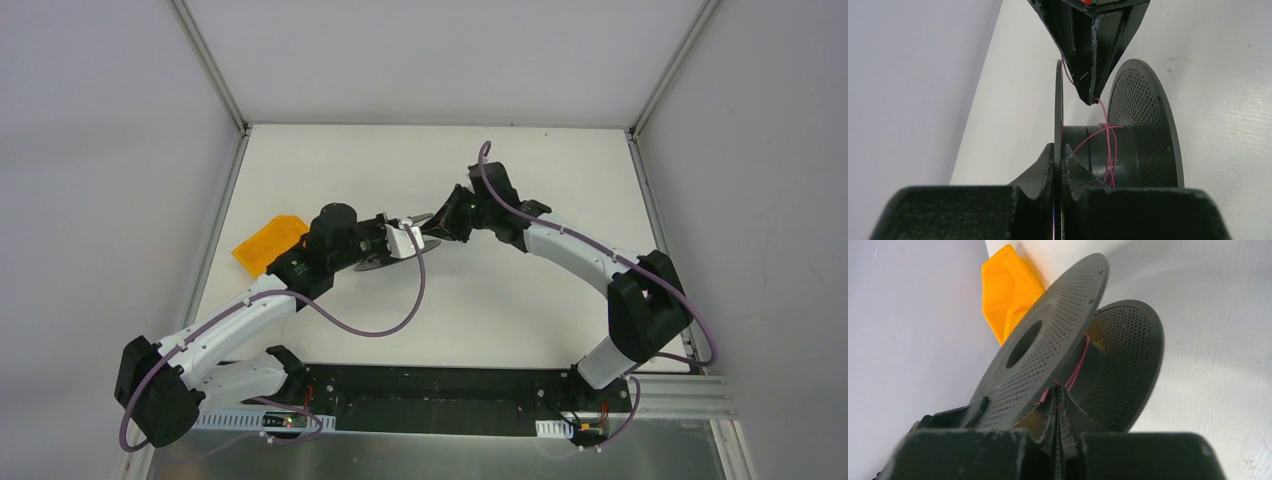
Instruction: Wrap the cables
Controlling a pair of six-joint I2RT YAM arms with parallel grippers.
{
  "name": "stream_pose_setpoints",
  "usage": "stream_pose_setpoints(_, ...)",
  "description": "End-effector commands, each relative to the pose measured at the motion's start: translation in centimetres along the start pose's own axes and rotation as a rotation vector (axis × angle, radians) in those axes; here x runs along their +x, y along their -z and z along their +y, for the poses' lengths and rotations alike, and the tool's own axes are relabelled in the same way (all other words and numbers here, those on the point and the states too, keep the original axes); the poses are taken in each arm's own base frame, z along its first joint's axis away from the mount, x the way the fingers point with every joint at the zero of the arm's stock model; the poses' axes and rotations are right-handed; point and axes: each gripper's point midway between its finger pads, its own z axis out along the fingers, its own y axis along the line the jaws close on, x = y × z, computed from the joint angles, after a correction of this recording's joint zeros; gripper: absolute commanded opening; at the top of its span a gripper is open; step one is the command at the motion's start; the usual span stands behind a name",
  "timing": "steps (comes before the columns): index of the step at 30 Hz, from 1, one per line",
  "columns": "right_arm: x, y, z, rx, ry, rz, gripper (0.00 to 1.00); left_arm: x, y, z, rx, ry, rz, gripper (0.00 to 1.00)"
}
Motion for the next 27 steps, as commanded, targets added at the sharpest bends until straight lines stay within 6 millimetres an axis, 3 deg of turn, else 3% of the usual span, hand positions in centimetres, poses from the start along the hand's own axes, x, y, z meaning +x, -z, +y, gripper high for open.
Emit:
stream_pose_setpoints(1,0.2,-0.2,-1.6,0.013,-0.04,0.033,0.0,-2.6,0.1,4.0,-0.166,-0.11,-0.053,0.0)
stream_pose_setpoints(8,1.0,-0.7,-2.9,0.001,-0.047,0.053,0.0,-2.1,-0.4,4.3,-0.216,-0.107,-0.04,0.0)
stream_pose_setpoints(19,1.4,-1.0,-2.0,-0.163,0.223,0.056,0.0,-2.2,-0.3,3.8,-0.221,-0.089,-0.062,0.0)
stream_pose_setpoints(27,2.2,-2.2,-2.6,-0.109,0.067,0.149,0.0,-2.4,0.0,3.7,-0.238,-0.094,-0.081,0.0)
